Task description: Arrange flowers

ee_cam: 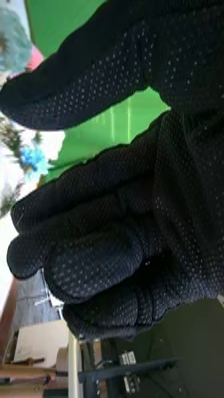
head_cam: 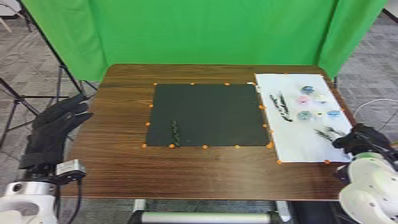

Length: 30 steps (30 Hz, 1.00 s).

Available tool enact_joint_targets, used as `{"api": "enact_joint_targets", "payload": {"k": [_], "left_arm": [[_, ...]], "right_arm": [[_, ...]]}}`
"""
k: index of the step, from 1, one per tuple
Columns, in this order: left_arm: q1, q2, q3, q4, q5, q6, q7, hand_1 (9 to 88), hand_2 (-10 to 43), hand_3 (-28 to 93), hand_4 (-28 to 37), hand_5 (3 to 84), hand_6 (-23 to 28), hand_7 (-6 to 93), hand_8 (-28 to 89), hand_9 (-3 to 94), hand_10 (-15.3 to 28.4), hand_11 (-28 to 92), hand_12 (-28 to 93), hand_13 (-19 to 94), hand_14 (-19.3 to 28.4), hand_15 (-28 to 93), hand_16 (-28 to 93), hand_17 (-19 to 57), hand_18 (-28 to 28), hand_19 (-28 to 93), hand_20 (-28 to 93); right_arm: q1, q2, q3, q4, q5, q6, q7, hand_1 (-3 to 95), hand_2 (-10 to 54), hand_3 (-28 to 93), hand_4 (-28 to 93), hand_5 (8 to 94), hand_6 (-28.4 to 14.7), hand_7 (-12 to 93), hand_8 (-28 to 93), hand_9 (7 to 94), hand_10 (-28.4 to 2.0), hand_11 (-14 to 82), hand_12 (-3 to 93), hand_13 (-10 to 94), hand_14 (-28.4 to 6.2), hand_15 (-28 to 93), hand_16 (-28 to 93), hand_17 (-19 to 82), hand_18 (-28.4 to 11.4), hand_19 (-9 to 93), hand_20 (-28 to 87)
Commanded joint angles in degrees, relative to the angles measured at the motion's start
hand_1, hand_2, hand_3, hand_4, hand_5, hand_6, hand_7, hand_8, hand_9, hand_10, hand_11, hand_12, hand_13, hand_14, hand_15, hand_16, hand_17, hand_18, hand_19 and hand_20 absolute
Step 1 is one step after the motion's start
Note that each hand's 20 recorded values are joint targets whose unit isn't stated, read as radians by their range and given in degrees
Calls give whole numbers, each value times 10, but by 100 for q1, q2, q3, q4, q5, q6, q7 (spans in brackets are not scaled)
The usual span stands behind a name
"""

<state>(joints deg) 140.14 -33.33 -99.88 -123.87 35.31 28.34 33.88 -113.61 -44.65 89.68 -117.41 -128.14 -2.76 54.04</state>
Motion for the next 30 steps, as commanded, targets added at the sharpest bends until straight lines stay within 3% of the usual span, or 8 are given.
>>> {"api": "enact_joint_targets", "payload": {"k": [1,6,10,16,23,26,30], "left_arm": [[-12,-8,27,-15,38,-47,-28,264,16,822,-233,359,63,207,-127,320,177,330,102,211,235,582,-116,-120,200,513,111],[8,22,45,-17,-1,-12,40,264,16,823,-233,359,63,206,-127,320,177,330,102,210,235,582,-116,-120,200,513,111],[-41,-20,79,-5,16,-32,-1,264,16,822,-234,359,63,206,-126,320,177,329,102,211,235,583,-115,-120,201,514,111],[-49,-8,119,4,-23,-13,48,265,16,823,-234,359,63,206,-126,319,177,327,102,211,235,582,-116,-120,201,514,110],[-65,-26,132,8,3,-20,22,265,16,823,-233,359,63,205,-126,319,178,328,103,211,235,582,-116,-120,200,513,110],[-33,-56,115,-4,8,-28,10,265,16,823,-233,359,63,205,-126,319,178,328,103,211,234,582,-115,-120,201,514,110],[-24,-38,123,0,-9,-16,41,265,16,822,-234,359,63,205,-126,318,178,327,103,211,234,581,-115,-120,200,513,110]], "right_arm": [[39,-24,-11,148,-6,-112,149,370,-84,766,-233,725,-187,111,-71,746,-284,144,194,620,-277,795,67,451,-284,932,162],[-8,-26,47,131,-19,-104,151,375,-83,762,-232,730,-189,112,-69,761,-284,132,199,620,-283,799,55,453,-284,932,158],[83,-75,-37,224,5,-147,131,380,-85,761,-231,735,-188,115,-68,771,-284,125,199,622,-283,796,51,453,-284,932,155],[362,-77,-364,420,-24,-203,220,386,-88,764,-231,732,-200,115,-69,702,-284,124,196,603,-284,811,53,442,-284,932,163],[500,-78,-523,579,-34,-120,303,394,-85,761,-237,723,-201,112,-72,678,-284,162,187,598,-282,816,61,433,-284,932,198],[550,-77,-607,658,-135,-36,330,404,-81,755,-241,726,-198,112,-71,676,-284,179,181,603,-274,814,63,434,-284,932,204],[578,-51,-701,774,-268,142,366,474,-84,765,-264,766,-156,135,-71,703,-284,279,174,647,-238,809,75,456,-284,932,246]]}}
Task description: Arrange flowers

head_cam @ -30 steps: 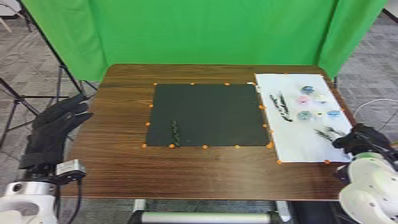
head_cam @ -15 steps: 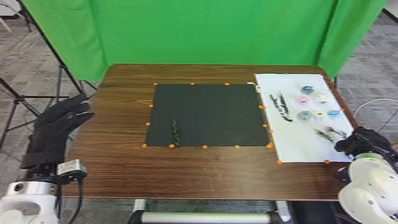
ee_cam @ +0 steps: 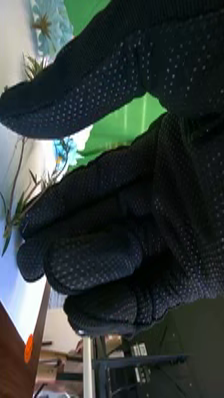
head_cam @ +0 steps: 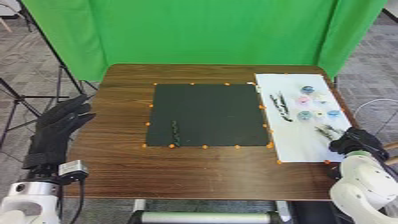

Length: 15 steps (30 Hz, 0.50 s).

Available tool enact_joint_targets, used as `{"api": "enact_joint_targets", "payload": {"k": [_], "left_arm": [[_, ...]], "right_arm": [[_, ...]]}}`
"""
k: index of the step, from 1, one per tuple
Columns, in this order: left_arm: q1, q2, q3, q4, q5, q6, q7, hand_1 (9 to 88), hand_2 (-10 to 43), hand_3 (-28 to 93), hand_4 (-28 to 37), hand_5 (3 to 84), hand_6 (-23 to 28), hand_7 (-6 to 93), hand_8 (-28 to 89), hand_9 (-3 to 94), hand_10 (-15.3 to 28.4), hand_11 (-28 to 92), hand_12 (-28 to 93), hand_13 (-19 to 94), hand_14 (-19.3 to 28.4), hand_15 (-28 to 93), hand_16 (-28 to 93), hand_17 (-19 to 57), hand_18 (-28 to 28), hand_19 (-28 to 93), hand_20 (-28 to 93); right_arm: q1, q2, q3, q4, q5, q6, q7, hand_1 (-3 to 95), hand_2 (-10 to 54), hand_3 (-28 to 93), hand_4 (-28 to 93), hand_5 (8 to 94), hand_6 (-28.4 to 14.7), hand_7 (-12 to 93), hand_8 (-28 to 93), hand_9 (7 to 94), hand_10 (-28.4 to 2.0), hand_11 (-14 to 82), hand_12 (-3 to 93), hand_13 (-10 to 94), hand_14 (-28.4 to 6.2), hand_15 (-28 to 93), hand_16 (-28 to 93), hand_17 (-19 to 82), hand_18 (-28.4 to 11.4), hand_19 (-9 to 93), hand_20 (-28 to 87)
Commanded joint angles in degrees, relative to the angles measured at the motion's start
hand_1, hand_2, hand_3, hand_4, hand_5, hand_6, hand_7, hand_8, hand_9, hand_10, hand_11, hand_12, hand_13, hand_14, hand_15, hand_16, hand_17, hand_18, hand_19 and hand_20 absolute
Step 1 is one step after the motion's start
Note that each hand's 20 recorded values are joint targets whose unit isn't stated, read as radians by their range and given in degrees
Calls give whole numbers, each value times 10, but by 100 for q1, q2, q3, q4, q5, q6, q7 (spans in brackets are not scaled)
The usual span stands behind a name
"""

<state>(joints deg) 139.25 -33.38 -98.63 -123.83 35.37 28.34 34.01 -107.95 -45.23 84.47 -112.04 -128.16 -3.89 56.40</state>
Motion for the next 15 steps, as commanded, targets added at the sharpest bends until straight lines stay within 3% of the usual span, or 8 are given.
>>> {"api": "enact_joint_targets", "payload": {"k": [1,3,6,12,15], "left_arm": [[79,-35,-15,-10,-16,-8,27,265,17,822,-234,359,63,205,-126,318,178,327,103,211,234,581,-115,-120,200,513,110],[101,-26,-18,-14,-26,-6,49,265,17,822,-234,359,63,205,-126,318,178,327,103,211,234,582,-115,-120,200,513,110],[97,-19,-17,-6,-25,-8,40,265,17,821,-233,359,63,206,-126,318,178,327,104,211,235,582,-115,-120,201,513,110],[116,-50,-45,-16,9,-27,-10,265,17,821,-233,359,63,206,-126,319,178,326,103,211,235,582,-115,-120,201,513,109],[197,-31,-94,-35,-23,13,36,265,18,821,-233,359,63,206,-126,319,178,327,103,211,235,582,-115,-120,200,514,109]], "right_arm": [[18,5,-196,263,-294,286,125,506,-89,744,-274,777,-151,138,22,711,-283,313,169,657,-229,806,81,462,-284,932,262],[18,8,-222,291,-360,380,133,582,-94,695,-282,809,-131,153,141,747,-260,372,173,684,-212,801,97,469,-284,932,290],[22,22,-248,300,-484,509,128,613,-94,686,-282,838,-111,175,156,789,-235,363,226,708,-191,797,108,481,-284,932,327],[15,72,-182,183,-667,921,98,619,-95,695,-283,866,-99,171,167,834,-217,355,237,749,-162,787,119,525,-282,932,356],[113,111,-184,38,-729,1074,64,605,-95,709,-283,880,-77,175,176,867,-191,342,246,784,-130,765,136,556,-247,932,366]]}}
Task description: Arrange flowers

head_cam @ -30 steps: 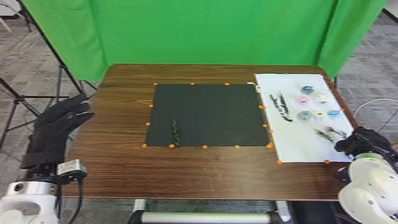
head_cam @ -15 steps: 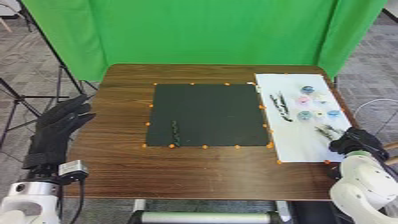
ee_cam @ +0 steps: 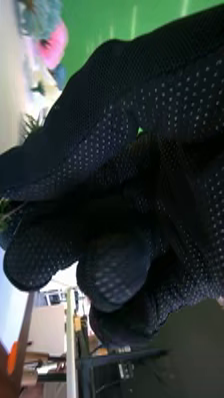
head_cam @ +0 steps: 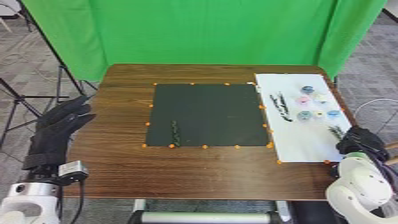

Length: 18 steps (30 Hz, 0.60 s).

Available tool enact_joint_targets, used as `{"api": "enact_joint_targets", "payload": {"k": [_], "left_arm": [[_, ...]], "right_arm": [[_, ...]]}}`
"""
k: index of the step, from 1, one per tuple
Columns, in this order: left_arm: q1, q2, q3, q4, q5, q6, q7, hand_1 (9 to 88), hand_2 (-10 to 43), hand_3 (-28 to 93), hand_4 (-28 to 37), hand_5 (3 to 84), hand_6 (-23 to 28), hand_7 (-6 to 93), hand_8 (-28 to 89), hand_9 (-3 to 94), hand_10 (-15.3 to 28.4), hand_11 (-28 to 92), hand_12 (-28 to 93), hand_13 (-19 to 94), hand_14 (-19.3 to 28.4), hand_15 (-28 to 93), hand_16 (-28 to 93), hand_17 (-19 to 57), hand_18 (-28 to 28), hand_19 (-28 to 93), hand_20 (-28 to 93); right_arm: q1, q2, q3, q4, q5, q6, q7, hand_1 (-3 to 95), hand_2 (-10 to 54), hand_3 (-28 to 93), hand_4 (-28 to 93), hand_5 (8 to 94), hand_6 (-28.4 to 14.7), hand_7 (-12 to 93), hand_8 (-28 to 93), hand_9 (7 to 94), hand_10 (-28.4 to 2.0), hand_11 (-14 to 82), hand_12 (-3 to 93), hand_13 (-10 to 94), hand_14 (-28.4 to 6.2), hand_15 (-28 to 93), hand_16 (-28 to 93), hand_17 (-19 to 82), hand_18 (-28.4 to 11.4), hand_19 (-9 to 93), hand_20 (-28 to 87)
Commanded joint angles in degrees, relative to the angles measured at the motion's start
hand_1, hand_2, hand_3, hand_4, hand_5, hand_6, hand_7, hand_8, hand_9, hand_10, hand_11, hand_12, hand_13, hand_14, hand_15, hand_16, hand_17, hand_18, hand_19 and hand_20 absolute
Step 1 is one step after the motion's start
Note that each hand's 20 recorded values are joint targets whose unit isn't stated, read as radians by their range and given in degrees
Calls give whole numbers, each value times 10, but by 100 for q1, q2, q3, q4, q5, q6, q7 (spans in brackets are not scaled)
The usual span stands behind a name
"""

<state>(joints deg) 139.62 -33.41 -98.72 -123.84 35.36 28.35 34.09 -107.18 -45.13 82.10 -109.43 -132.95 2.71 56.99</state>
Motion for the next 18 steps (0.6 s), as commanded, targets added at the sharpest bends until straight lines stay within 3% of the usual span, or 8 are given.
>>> {"api": "enact_joint_targets", "payload": {"k": [1,5,11,14,15,18], "left_arm": [[175,-34,-104,-38,-12,4,12,265,18,821,-233,359,63,207,-126,319,177,327,104,211,235,582,-115,-120,201,513,109],[222,-28,-162,-50,-18,17,10,265,18,821,-233,359,63,207,-126,319,178,328,103,211,235,582,-116,-120,201,514,109],[274,3,-238,-68,-20,29,14,265,18,821,-233,359,63,206,-127,319,178,327,103,212,235,582,-116,-120,201,514,109],[349,6,-397,-76,46,-11,-91,265,18,821,-233,360,64,206,-127,319,179,327,104,211,236,583,-115,-120,201,514,109],[454,51,-474,-98,0,30,-43,265,18,821,-234,359,64,206,-127,319,178,327,104,211,236,583,-115,-120,201,514,109],[492,81,-630,-96,82,-47,-179,265,18,822,-233,360,64,204,-126,319,178,327,104,212,236,582,-116,-120,201,514,109]], "right_arm": [[41,129,64,-298,-242,470,-6,599,-95,713,-283,880,-68,183,172,877,-181,336,256,793,-119,753,149,561,-234,932,362],[199,227,-1,-573,-273,584,-57,574,-95,729,-283,873,-47,212,158,893,-142,324,287,824,-84,713,192,573,-200,932,359],[495,252,-222,-1018,-269,614,-171,564,-95,735,-283,868,-39,224,157,892,-130,319,305,833,-70,698,207,576,-193,932,365],[892,122,-557,-1176,-189,464,-263,562,-95,738,-283,866,-38,226,157,893,-128,317,310,834,-69,696,213,576,-193,932,368],[1093,70,-737,-1187,-159,407,-302,562,-95,739,-283,866,-37,227,157,894,-128,316,311,834,-69,695,215,576,-193,932,369],[1690,-194,-1321,-1144,-216,360,-372,560,-95,743,-283,866,-38,227,159,894,-127,315,313,836,-68,693,218,576,-193,932,371]]}}
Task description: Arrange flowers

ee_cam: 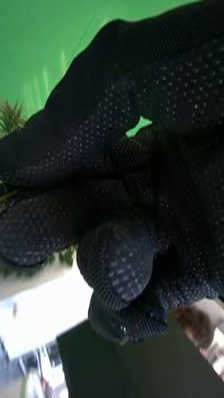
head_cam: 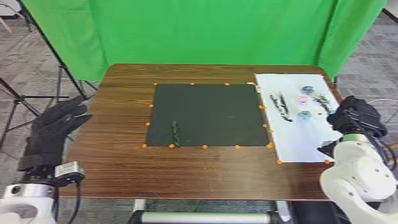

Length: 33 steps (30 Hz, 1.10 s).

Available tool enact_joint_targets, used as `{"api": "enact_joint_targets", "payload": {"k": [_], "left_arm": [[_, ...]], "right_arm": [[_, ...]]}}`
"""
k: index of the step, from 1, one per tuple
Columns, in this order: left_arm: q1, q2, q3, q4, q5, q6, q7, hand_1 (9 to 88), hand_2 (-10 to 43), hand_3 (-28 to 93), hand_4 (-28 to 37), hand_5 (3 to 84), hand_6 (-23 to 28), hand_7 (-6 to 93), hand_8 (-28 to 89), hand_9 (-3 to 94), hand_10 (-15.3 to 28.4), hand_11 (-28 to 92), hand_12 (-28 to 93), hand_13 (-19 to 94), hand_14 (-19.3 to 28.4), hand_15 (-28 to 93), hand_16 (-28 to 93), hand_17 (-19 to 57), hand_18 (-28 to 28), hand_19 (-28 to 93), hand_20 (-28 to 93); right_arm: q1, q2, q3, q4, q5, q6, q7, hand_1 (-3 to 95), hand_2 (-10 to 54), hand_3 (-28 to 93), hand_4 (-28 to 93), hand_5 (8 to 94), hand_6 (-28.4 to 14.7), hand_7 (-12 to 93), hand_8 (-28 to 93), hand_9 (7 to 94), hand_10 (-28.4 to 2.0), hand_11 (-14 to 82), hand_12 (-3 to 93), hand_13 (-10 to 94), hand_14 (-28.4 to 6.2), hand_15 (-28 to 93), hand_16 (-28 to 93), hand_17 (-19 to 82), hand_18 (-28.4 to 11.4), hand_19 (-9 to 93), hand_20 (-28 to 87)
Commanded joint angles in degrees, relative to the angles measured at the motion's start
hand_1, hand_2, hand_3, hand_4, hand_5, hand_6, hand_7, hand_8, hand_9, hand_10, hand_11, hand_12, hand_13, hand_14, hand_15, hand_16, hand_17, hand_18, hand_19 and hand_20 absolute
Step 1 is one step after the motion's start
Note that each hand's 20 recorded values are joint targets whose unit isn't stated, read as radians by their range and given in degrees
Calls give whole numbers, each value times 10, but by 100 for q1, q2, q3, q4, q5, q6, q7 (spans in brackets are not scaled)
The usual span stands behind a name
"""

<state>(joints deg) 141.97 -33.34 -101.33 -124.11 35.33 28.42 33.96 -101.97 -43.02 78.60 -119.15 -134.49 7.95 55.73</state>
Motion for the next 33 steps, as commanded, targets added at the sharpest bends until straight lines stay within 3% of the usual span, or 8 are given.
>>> {"api": "enact_joint_targets", "payload": {"k": [1,9,14,19,25,33], "left_arm": [[231,65,-386,-62,121,-79,-223,265,18,822,-233,360,64,204,-126,319,178,327,104,212,236,582,-115,-120,201,514,109],[152,2,-422,-88,262,-174,-401,267,18,821,-233,360,64,205,-126,319,178,326,104,212,236,582,-115,-120,201,515,109],[22,-49,-333,-86,351,-231,-501,268,19,819,-233,360,64,206,-127,320,179,326,104,213,237,584,-114,-120,202,516,109],[-201,-133,-198,-53,486,-349,-716,270,20,816,-233,360,64,206,-127,321,179,326,105,215,239,584,-114,-121,202,517,109],[-431,-217,29,8,517,-417,-766,274,25,809,-228,359,67,203,-125,322,182,323,107,216,241,584,-113,-121,204,518,108],[-719,-249,326,102,534,-487,-759,277,28,802,-220,357,69,198,-122,321,184,317,108,216,244,581,-112,-121,206,520,106]], "right_arm": [[1402,-479,-1211,-121,-50,-206,-247,559,-95,745,-283,867,-37,227,158,896,-127,316,314,838,-67,692,219,576,-193,932,372],[2413,-1533,-2495,384,-70,-879,-444,557,-95,745,-283,869,-39,223,160,896,-129,320,314,841,-67,690,226,576,-197,932,384],[2615,-2095,-2950,729,-167,-1340,-579,557,-95,745,-283,871,-40,221,162,896,-129,323,312,841,-67,689,229,576,-200,932,391],[2478,-2519,-3168,950,-343,-1823,-709,555,-95,746,-283,872,-39,220,164,895,-130,327,310,843,-67,690,230,577,-200,932,394],[2056,-2998,-3000,1132,-704,-2375,-983,554,-95,745,-282,871,-38,220,165,893,-130,335,305,842,-67,690,231,577,-201,932,396],[1872,-3315,-2806,1359,-925,-2585,-1181,549,-95,740,-277,872,-34,219,151,892,-130,346,296,843,-67,690,230,578,-200,932,397]]}}
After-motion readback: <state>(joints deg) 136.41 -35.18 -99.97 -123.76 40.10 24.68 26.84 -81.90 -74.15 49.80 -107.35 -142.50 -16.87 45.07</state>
